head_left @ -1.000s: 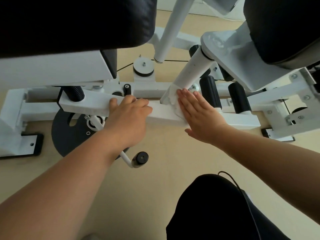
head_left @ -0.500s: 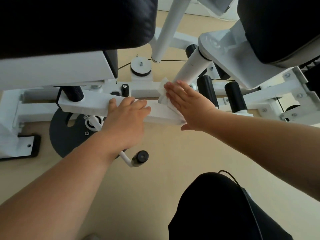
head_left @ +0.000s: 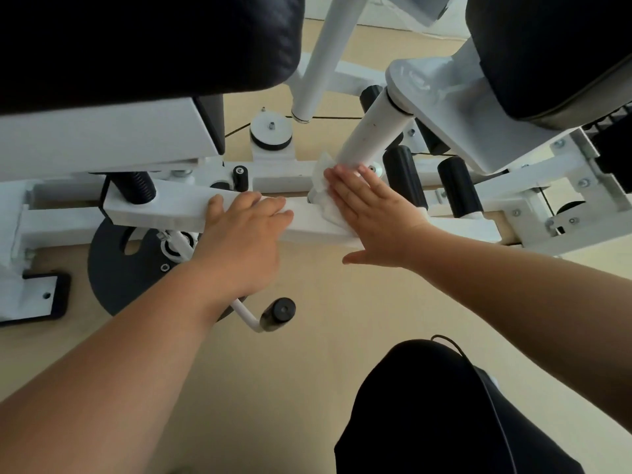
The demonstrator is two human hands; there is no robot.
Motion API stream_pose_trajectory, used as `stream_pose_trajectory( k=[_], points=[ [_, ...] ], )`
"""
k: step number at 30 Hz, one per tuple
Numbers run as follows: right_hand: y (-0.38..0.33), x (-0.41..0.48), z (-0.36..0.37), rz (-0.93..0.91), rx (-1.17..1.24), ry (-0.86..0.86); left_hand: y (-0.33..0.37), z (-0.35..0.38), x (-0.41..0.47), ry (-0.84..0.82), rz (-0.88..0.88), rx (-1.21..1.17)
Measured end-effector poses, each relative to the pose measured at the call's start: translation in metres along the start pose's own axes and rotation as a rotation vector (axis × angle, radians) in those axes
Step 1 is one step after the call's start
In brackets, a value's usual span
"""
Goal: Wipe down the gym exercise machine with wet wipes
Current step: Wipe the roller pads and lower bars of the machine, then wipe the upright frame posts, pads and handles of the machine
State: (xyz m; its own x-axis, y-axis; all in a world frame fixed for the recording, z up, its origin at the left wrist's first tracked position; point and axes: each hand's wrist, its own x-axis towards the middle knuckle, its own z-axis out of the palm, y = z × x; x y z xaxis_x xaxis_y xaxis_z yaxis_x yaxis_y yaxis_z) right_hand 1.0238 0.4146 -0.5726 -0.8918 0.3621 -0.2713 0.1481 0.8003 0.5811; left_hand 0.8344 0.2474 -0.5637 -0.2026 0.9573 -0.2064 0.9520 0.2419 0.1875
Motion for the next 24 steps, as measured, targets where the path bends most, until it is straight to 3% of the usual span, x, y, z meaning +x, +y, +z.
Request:
stream_pose_trajectory(
  k=[6,10,13,15,19,22,24],
  points=[
    [-0.053,-0.022,0.011,0.130,0.659,0.011,0.002,-0.002,0.003,0.046,0.010,-0.018],
    [-0.075,-0.016,0.015,0.214,0.676,0.099,0.005,-0.001,0.004,0.077,0.008,0.005],
    [-0.072,-0.019,0.020,0.166,0.686,0.119,0.005,0.000,0.002,0.073,0.001,0.003],
    [-0.060,-0.030,0.028,0.157,0.699,0.067,0.005,0.000,0.000,0.057,-0.001,-0.006],
    [-0.057,-0.029,0.014,0.331,0.834,-0.076,0.004,0.002,-0.007,-0.003,-0.034,-0.055],
    [-0.073,-0.024,-0.012,0.238,0.946,0.001,0.003,-0.001,-0.014,-0.058,-0.032,-0.129],
    [-0.070,-0.030,-0.021,0.200,1.052,0.022,0.004,-0.009,-0.020,-0.035,-0.069,-0.318]
  ],
)
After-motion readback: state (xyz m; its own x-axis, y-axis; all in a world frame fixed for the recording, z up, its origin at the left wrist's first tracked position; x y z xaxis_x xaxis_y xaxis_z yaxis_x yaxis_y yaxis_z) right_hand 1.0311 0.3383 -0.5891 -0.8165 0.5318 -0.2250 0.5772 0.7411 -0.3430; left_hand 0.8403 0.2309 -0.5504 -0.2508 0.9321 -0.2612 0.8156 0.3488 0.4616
